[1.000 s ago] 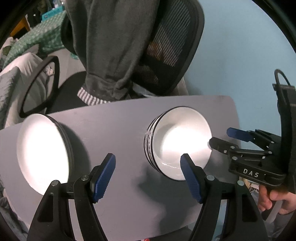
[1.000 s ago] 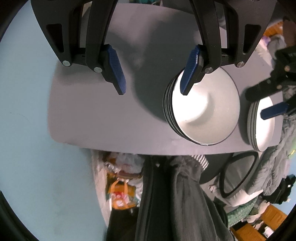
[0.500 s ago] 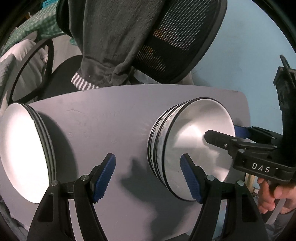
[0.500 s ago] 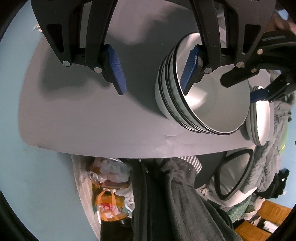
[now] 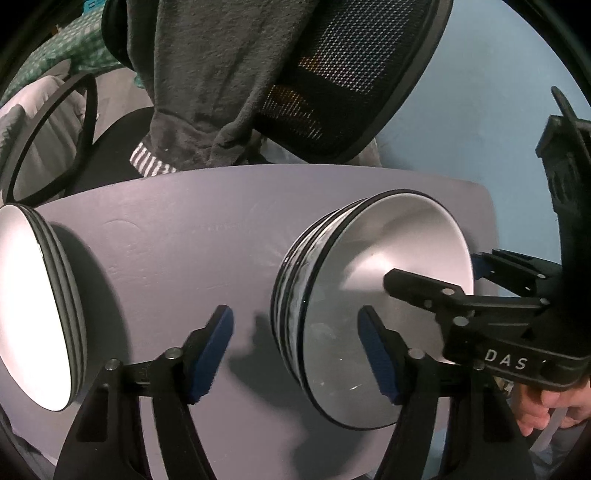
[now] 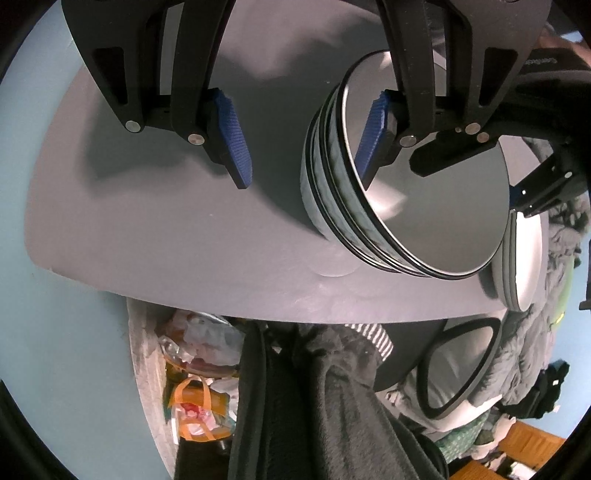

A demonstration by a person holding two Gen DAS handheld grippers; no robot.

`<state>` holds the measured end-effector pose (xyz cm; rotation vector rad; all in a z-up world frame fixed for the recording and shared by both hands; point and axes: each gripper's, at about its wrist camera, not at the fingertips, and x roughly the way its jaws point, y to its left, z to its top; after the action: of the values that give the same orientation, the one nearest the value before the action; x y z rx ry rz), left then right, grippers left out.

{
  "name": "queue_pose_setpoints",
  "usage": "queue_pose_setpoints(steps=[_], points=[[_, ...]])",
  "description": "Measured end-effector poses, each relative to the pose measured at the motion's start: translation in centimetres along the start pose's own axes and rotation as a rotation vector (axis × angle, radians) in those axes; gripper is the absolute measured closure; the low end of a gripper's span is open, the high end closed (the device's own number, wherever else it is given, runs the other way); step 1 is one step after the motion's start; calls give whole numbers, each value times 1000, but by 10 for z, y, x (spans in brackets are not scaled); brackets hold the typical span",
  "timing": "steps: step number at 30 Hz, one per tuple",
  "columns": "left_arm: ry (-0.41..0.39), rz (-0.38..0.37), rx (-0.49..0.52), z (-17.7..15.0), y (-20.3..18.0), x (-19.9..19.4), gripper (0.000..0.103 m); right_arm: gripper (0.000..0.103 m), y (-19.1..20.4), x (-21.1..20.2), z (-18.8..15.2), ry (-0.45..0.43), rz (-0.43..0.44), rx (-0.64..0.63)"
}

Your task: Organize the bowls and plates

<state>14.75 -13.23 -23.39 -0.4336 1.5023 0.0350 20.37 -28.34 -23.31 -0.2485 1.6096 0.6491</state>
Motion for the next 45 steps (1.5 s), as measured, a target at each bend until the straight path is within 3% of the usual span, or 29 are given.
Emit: queue_pose_setpoints(steps=[5, 8, 16, 21, 32, 45], points=[[21, -55, -15, 0, -1, 4, 58, 62, 2, 2, 3, 15, 35, -11], [25, -47, -19, 0, -1, 5, 60, 71, 6, 3, 4, 20, 59, -20], [26, -101, -68, -2, 12, 1, 69, 72, 10, 4, 7, 38, 49, -35], [14, -113, -69, -7, 18, -2, 77, 78, 12, 1, 5, 25, 31, -21], [37, -74, -94, -26, 40, -11, 81, 81, 33, 11, -10, 63, 56, 8], [66, -47, -184, -101, 106, -30, 83, 81, 108, 40, -50, 104, 88, -9]])
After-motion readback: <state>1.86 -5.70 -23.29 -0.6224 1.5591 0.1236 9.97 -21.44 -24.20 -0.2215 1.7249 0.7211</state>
